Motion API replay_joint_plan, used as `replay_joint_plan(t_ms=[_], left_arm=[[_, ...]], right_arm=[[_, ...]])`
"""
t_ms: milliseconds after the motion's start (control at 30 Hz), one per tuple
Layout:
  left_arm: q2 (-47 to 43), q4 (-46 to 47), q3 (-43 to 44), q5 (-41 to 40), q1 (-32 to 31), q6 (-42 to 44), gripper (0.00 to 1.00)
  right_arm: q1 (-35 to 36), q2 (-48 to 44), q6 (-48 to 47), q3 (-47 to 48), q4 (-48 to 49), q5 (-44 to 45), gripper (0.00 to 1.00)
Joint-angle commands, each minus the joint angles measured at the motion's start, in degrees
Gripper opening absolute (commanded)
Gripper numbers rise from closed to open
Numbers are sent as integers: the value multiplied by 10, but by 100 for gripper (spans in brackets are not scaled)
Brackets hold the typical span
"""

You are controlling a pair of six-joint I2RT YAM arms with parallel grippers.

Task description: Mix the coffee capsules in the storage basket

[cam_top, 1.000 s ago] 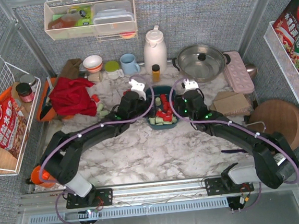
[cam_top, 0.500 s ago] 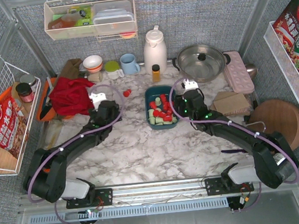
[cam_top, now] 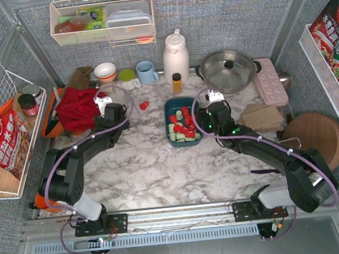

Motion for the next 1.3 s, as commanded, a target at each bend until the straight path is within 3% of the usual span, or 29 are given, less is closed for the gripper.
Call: replay_joint_plan(t_ms=[0,233,467,633,733,967,1167,1267], left_arm=[[61,-21,47,29,2,9,90],[132,-38,80,8,2,17,83],[143,-5,73,27,2,64,60],[150,4,76,39,2,88,54],[148,3,75,44,2,93,46],[53,57,17,95,-23,105,43],[-37,104,-39,119,-88,141,43],[-83,159,-84,167,-126,177,44]], right_arm=[[-1,1,2,0,11,-5,67],[-3,5,3,1,10,-10,67],[-4,16,5,5,12,-17,67],[-4,17,4,6,11,-18,67],[-5,18,4,6,10,-18,67],[-5,17,2,13,1,-28,67],[-4,8,1,27,-18,-46,67],[-5,-2,-2,52,-56,-70,67]])
